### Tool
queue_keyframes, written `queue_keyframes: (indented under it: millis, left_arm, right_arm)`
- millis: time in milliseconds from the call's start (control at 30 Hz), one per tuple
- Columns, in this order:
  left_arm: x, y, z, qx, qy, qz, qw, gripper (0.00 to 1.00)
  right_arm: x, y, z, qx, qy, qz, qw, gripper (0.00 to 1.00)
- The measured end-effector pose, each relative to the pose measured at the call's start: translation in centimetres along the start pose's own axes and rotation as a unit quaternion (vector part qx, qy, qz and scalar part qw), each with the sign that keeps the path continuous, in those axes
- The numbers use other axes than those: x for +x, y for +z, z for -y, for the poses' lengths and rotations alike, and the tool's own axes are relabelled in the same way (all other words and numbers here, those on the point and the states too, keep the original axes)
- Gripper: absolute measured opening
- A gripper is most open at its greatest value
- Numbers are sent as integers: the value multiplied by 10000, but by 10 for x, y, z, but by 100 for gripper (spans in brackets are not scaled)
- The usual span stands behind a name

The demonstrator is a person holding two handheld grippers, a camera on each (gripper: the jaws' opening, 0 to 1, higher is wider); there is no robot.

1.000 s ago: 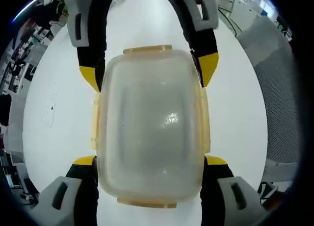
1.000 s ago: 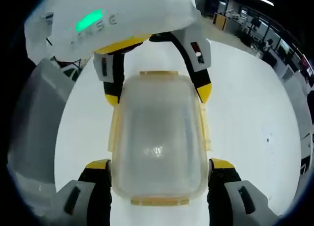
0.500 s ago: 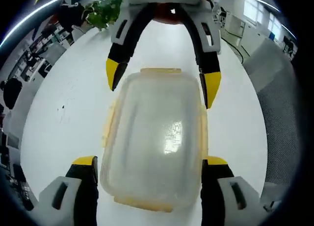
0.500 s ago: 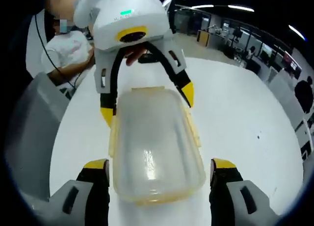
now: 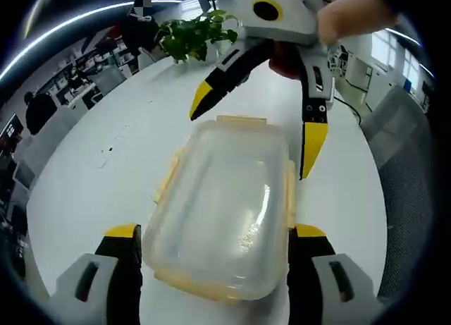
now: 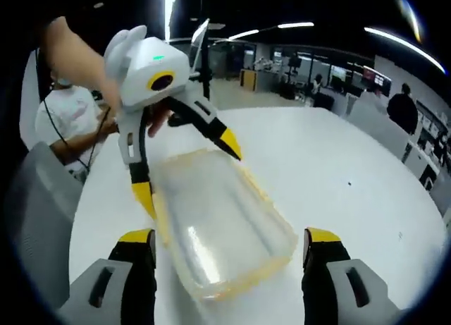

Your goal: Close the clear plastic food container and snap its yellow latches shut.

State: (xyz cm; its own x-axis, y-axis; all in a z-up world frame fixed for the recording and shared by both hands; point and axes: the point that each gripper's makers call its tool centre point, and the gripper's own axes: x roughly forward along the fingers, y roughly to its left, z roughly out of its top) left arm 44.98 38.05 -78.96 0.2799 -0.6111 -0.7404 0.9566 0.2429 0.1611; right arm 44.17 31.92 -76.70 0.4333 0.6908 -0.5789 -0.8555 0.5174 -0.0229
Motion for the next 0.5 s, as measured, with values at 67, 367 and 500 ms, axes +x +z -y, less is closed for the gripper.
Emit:
queue_keyframes:
  millis: [67, 367, 500]
  left_arm:
    - [-1, 1, 0, -74, 86, 117, 9999, 85]
    - [-11, 8, -9, -460, 473, 782, 9948, 91]
    - [-15, 5, -8, -636, 552, 813, 9931, 89]
  right_arm:
    - [-1, -2, 2, 126, -125, 95, 9998, 87]
    - [-2, -14, -4, 422, -260, 126, 9987, 86]
    - [-4, -15, -3, 544, -356, 154, 9978, 85]
